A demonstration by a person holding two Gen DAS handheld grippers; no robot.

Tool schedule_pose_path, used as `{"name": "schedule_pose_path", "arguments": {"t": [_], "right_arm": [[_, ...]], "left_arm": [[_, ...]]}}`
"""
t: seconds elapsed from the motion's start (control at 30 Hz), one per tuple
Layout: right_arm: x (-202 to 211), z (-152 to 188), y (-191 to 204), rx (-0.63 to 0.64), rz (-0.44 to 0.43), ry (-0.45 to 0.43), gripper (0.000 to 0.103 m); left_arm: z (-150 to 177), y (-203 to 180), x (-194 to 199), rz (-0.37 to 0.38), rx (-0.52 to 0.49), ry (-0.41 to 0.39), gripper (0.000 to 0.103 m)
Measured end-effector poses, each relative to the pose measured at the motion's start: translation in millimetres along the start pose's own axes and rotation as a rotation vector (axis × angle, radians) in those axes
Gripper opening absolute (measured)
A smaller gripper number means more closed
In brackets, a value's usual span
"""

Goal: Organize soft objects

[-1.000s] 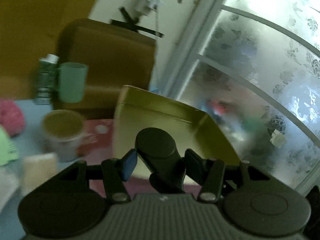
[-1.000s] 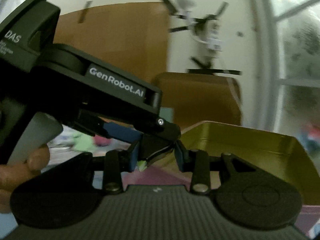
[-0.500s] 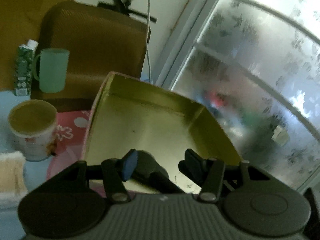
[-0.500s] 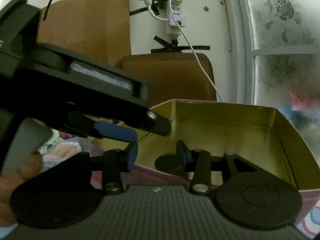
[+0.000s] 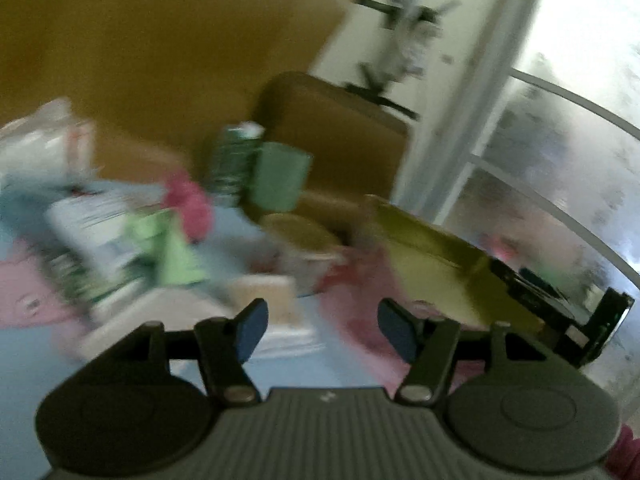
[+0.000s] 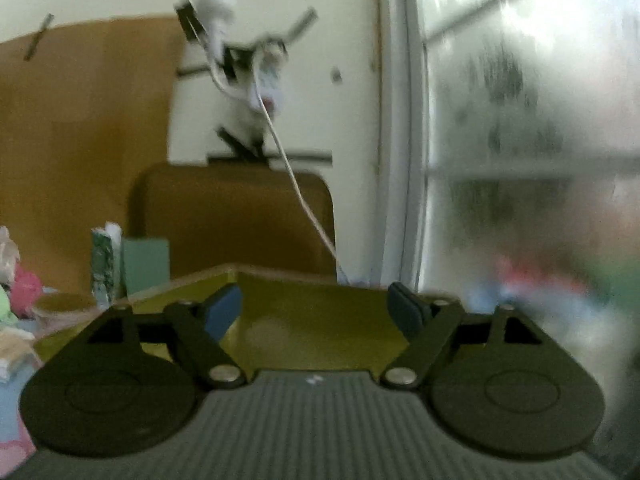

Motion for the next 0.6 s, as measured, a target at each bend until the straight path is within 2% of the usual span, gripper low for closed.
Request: {"name": "schedule_pose_path", "arguments": {"t": [0.07, 0.23, 0.43, 0.47, 0.53, 0.6], "right_arm": [[-10, 2, -4, -0.01, -0.021, 0.009, 0.082], [-36, 0, 18, 0.089, -0.066, 0.015, 0.082], [-62, 1, 45, 0.177, -0.095, 0.014, 0.083], [-62, 0, 46, 0.176, -0.082, 0.012, 0.083], [-42, -10, 49, 0.121, -0.072, -0.046, 0.084], [-15, -19, 62, 0.07, -0.131, -0.086, 0.087]], "left_arm": [[6, 15, 7, -0.037, 0.037, 0.0, 0.062], [19, 37, 17, -0.105, 0.101, 0.012, 0.062], [26, 48, 24, -0.142, 0.104, 0.03, 0.062], [26, 48, 27, -0.145, 0.097, 0.028, 0.062], [25, 48, 31, -0.157, 0.07, 0.017, 0.066], [27, 50, 35, -0.196, 0.028, 0.014, 0.067]]}}
Point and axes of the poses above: each gripper's, at about its wrist camera, not at the fingertips, and x roughly against the way its jaws point, y to its left, z to its underside, the point moved 6 cm from there along -x, roughly the way its jaws point, and after that the axes turned 11 degrees about -x, right-handed, at the moved point
